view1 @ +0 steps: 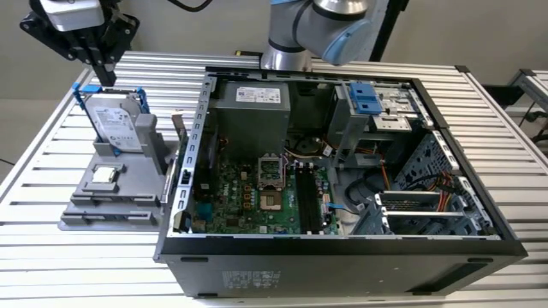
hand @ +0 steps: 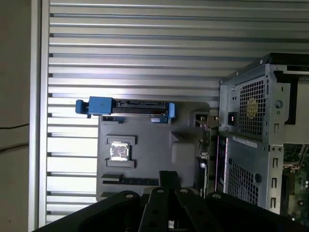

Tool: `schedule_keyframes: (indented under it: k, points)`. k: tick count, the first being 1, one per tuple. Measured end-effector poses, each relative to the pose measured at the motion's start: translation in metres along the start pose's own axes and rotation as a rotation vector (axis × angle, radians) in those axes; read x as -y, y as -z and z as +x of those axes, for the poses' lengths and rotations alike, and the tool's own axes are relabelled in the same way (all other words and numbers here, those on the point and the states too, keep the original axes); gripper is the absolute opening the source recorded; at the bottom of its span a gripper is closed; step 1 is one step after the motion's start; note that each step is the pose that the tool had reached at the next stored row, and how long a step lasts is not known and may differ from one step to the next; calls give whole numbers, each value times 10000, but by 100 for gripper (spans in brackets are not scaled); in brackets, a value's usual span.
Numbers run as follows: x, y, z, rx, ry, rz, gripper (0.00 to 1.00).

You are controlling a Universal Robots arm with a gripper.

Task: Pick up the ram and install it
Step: 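Reach for the ram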

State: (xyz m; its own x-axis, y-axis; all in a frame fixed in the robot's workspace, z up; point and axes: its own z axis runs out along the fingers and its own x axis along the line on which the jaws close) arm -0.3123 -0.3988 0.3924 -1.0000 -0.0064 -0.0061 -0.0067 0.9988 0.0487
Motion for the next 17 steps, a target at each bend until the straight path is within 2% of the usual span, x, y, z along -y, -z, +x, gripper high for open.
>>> schedule_keyframes:
  k: [10, 17]
  points:
    - [-1, 0, 191, -1, 13, 0, 0]
    - [-2, -1, 283, 0, 15, -1, 0]
